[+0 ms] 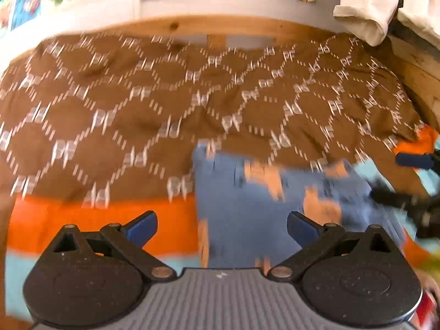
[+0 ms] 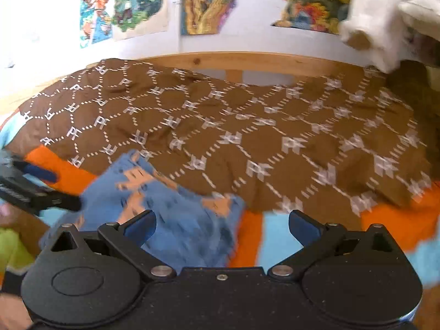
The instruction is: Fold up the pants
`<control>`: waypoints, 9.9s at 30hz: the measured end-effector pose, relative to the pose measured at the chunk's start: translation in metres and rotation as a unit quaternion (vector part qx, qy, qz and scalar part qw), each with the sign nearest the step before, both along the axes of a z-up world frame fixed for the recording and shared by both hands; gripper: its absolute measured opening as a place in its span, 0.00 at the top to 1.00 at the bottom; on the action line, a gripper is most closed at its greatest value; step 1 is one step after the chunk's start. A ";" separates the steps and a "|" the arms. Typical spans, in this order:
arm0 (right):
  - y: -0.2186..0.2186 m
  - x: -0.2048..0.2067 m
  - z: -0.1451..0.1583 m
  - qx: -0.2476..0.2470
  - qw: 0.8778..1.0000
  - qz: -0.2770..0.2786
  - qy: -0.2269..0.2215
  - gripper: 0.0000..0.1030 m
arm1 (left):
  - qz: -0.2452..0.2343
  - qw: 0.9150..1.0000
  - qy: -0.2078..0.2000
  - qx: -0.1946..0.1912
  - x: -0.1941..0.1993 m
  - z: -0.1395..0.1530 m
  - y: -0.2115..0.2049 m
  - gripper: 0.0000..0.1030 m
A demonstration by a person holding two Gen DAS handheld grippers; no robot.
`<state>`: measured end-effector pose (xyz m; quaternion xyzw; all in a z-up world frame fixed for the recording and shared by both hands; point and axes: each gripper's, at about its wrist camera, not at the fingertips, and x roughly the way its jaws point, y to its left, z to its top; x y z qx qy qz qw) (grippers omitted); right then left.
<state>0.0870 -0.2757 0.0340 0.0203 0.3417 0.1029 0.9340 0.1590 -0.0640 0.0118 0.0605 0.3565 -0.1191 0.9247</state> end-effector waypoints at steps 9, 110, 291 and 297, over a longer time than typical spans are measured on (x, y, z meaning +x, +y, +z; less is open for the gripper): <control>0.000 0.050 -0.037 -0.040 0.998 0.011 0.046 0.03 | 0.036 0.998 -0.012 0.054 0.059 -0.043 -0.008 0.01; -0.074 0.019 -0.069 0.355 0.923 0.001 0.151 0.51 | -0.006 0.927 0.187 -0.323 0.019 -0.067 0.094 0.57; 0.050 -0.066 0.011 -0.003 0.989 -0.138 -0.043 0.01 | 0.065 0.995 -0.057 -0.043 -0.093 0.006 0.055 0.00; 0.050 -0.065 0.011 -0.003 0.990 -0.138 -0.042 0.01 | 0.064 0.995 -0.059 -0.040 -0.093 0.006 0.054 0.00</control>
